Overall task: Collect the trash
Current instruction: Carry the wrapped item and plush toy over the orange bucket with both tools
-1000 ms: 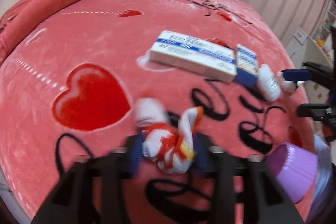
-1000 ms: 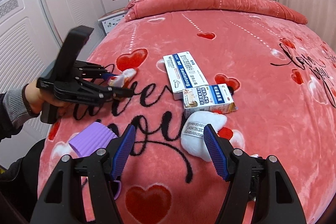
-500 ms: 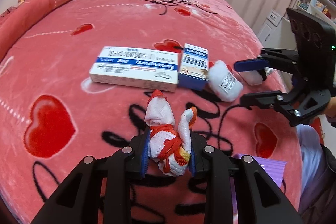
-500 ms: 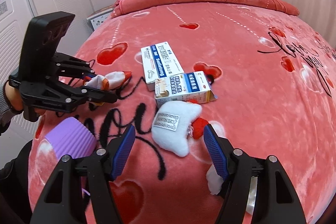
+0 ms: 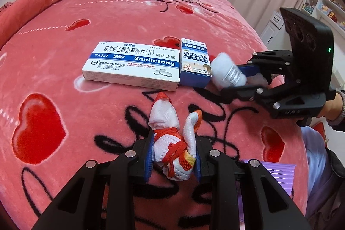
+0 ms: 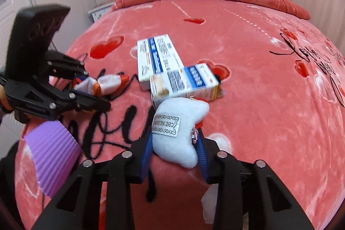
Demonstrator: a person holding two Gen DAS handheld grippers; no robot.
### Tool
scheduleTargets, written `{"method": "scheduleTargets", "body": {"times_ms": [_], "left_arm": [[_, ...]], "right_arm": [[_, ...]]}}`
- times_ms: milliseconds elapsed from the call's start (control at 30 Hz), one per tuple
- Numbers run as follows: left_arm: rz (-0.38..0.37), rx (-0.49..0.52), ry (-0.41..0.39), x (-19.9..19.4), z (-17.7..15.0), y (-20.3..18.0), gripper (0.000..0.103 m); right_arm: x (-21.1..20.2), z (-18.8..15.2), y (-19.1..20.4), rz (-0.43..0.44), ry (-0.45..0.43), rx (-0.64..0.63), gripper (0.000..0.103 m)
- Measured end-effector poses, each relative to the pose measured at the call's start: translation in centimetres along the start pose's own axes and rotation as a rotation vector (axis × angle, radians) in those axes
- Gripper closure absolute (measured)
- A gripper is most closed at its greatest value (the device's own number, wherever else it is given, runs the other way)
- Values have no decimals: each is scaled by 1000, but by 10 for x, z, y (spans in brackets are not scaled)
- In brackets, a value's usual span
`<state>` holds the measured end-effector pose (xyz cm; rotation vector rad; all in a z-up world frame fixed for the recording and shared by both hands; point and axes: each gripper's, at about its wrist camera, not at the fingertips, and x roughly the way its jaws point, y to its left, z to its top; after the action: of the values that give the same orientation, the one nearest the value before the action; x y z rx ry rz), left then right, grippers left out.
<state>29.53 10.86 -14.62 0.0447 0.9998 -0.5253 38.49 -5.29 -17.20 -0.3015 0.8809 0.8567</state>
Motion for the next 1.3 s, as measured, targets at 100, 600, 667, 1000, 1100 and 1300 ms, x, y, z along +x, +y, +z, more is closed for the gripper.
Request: {"method": "scheduleTargets", "body": {"times_ms": [100, 600, 667, 1000, 1100, 1300], "left_arm": [[10, 1, -8, -8, 1, -2, 73], [61, 59, -74, -76, 5, -64, 73], [65, 74, -80, -85, 4, -78, 73], [60, 159, -104, -118, -13, -163, 73], [44, 189, -105, -120, -17, -193, 73], [-4, 268, -101, -108, -14, -252, 73]], "right_arm": [[-12, 0, 1, 8, -23, 8, 67], [-117, -21, 43, 67, -124, 2, 67], [-133, -28, 50, 67, -133, -1, 67], [-215, -83, 74, 50, -182, 21, 67], [-239, -104, 77, 37, -202, 35, 67], [-292, -150, 67, -25, -245, 93, 67]]}}
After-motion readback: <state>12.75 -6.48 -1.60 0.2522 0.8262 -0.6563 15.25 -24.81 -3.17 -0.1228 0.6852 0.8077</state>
